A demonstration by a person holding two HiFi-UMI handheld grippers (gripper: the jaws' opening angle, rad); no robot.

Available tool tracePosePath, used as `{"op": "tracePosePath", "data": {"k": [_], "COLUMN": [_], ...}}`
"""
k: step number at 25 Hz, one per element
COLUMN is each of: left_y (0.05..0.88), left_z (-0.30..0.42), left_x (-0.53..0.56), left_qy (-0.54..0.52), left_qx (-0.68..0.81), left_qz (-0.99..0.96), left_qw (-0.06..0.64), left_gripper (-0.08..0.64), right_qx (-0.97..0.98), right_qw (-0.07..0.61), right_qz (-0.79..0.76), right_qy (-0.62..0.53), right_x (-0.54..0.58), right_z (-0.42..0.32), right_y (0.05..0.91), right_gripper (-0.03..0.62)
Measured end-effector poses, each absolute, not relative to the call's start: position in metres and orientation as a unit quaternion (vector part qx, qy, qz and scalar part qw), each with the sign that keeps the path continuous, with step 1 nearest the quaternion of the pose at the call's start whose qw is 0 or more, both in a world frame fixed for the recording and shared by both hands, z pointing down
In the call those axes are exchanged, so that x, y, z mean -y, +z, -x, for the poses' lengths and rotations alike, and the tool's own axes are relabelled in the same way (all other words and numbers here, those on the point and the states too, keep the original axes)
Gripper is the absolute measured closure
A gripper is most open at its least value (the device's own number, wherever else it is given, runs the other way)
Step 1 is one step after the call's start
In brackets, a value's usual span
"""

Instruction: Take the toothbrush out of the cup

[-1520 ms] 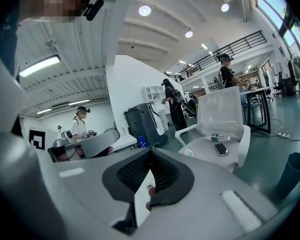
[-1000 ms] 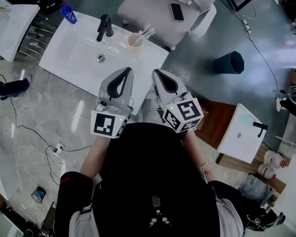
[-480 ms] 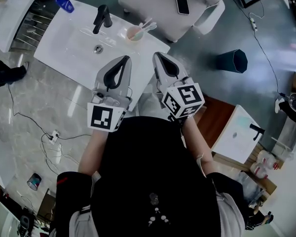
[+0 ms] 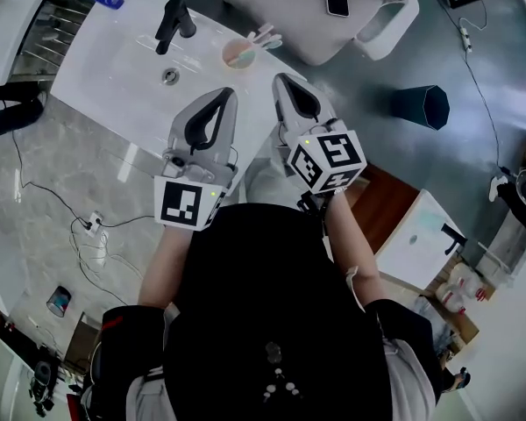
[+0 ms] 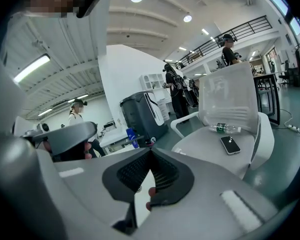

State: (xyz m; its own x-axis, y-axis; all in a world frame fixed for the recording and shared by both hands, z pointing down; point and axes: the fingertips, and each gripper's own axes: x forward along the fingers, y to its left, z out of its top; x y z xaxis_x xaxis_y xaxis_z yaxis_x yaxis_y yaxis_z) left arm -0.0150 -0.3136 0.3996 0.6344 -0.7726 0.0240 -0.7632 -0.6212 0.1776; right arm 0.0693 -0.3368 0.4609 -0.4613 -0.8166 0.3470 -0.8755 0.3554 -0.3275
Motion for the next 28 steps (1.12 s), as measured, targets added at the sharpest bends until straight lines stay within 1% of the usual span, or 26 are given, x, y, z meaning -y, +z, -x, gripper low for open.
{"op": "tracePosePath", "data": {"k": [13,28], "left_y": [0.424,0.440], "left_z": [0.004,0.003], "left_x": [0.340,0.357], "left_qy": [-0.008,0.006], "left_qx": [0.439,0.455], "left_qz": [-0.892,-0.883], "left_qw": [0.107,0.119], "left_gripper": [0.558,0.558], "right_qx": [0.797,0.779], "right_qw": [0.068,0.066], "right_qz": [-0.511,-0.504], "right_qy": [0.315,0.368], "right_x": [0.372,0.394], "right_z": [-0.079,-0.076], "right_y": [0.530,0.586], "right_gripper": [0.589,0.588]}}
